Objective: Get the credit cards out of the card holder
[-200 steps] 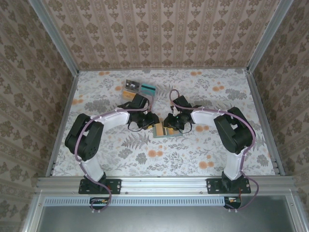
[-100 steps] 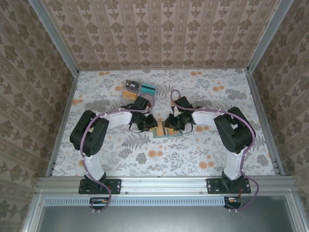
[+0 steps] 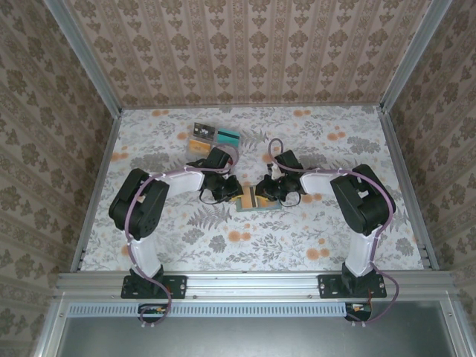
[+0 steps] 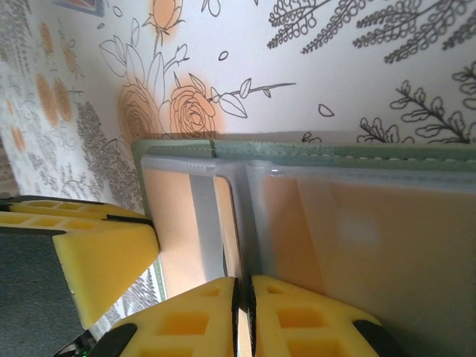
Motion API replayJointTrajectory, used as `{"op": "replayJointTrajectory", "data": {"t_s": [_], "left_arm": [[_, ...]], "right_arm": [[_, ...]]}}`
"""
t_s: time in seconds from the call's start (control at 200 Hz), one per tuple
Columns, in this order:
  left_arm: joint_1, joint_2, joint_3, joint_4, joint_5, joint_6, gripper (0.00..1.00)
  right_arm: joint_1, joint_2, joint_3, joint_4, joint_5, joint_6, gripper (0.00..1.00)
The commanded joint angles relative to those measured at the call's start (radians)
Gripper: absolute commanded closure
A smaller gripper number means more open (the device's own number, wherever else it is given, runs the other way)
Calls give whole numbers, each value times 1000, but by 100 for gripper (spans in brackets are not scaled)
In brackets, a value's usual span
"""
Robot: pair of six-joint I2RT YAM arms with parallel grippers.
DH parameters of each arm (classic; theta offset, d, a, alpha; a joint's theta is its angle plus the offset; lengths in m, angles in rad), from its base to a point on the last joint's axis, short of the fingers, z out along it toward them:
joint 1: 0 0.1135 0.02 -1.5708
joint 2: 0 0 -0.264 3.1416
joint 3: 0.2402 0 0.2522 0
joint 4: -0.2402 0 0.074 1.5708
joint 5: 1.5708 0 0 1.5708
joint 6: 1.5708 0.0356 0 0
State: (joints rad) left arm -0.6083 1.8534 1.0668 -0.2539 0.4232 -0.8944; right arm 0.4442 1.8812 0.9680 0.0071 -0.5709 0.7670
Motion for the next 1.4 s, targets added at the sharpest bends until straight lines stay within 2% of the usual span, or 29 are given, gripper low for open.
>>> {"op": "replayJointTrajectory", "data": {"t_s": [0.0, 0.07, 0.205, 0.315, 0.425, 0.585, 0.955, 1.045, 1.175, 1.395], "left_arm": [[-10, 44, -4, -41, 3, 14, 87], [-10, 48, 2, -45, 5, 18, 90], [-10, 57, 15, -52, 12, 25, 91], [-10, 58, 20, -56, 12, 28, 91], [-8, 52, 24, -67, 4, 34, 90], [4, 39, 18, -77, -1, 38, 83], [12, 32, 24, -76, 7, 45, 83], [12, 32, 27, -77, 12, 48, 83], [10, 39, 32, -84, 11, 52, 83], [8, 47, 3, -72, 11, 43, 84]], "right_arm": [[1, -9, -37, 105, -69, 38, 85], [1, -14, -42, 115, -75, 36, 85], [-2, -21, -48, 142, -90, 40, 85], [-2, -26, -53, 143, -86, 37, 88], [-5, -45, -62, 125, -54, 25, 92], [-23, -87, -95, 100, -4, -5, 95], [-37, -98, -115, 72, 45, -21, 94], [-38, -91, -111, 73, 32, -19, 91], [-37, -70, -102, 107, -57, -6, 74], [-35, -42, -73, 45, -51, -30, 71]]}}
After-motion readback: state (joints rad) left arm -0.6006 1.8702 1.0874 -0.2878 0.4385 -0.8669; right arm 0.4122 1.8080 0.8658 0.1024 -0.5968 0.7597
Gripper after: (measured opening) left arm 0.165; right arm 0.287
